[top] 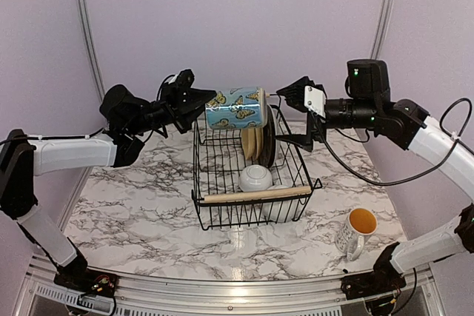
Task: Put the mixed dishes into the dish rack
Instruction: Pass from the left arm to the right
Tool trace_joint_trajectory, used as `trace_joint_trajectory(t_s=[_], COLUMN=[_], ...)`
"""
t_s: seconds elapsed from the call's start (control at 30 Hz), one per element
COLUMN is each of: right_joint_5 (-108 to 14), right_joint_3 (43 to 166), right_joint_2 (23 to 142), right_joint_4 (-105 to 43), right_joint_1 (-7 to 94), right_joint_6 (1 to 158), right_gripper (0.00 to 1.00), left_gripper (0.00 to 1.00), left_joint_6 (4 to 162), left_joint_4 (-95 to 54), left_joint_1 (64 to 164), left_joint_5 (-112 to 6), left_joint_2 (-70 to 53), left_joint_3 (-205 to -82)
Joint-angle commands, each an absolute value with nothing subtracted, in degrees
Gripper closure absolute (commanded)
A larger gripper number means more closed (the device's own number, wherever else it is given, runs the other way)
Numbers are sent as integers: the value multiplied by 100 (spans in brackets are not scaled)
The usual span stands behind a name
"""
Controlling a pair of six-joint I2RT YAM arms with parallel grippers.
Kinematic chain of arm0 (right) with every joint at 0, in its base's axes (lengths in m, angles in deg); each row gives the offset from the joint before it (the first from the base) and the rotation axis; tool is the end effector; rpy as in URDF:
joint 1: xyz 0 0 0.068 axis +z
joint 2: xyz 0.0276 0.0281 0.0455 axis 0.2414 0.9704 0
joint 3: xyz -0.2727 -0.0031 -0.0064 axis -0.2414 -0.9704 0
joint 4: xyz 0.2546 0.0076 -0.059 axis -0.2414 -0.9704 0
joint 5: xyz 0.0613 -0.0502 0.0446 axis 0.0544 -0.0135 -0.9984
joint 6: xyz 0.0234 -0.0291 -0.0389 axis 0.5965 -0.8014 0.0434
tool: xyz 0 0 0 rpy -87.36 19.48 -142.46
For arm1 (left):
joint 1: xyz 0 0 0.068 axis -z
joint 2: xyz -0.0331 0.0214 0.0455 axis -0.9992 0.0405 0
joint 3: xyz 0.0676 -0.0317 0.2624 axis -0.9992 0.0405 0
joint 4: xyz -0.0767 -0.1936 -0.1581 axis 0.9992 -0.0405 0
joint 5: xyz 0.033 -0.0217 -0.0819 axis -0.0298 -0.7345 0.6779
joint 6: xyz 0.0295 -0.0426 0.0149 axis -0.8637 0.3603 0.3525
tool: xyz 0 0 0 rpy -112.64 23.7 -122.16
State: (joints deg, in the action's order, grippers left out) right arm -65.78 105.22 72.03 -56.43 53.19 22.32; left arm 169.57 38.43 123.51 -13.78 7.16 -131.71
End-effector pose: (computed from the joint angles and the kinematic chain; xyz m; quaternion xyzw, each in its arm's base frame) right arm 0.1988 0.1827 0.4112 -0.6544 0.4744 0.1331 0.5736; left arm 0.2687 -0.2263 0.3547 0.0658 0.5705 -0.8085 0.1285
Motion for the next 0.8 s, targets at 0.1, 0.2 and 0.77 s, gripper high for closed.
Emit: trace_joint_trajectory(t_s=[0.1,0.2,0.77], right_joint_5=[-6637,-6802,-6605], right_joint_3=[10698,10742,11010], right_joint_2=[7395,7451,7808], right_joint_4=[-5313,-5320,-5202], right_joint_1=[5481,5483,5898], right_joint_6=[2129,2140,2235], right_gripper=[1,2,4], left_gripper=[100,100,100], left_joint_6=[17599,17798,18311], left_joint_4=[5250,5526,6238], left_joint_1=[12318,12319,12319], left_joint_5=[-1255,-1265,-1167], left_joint_2=[881,992,1130], left_joint_3=[-13453,-13435,-13281])
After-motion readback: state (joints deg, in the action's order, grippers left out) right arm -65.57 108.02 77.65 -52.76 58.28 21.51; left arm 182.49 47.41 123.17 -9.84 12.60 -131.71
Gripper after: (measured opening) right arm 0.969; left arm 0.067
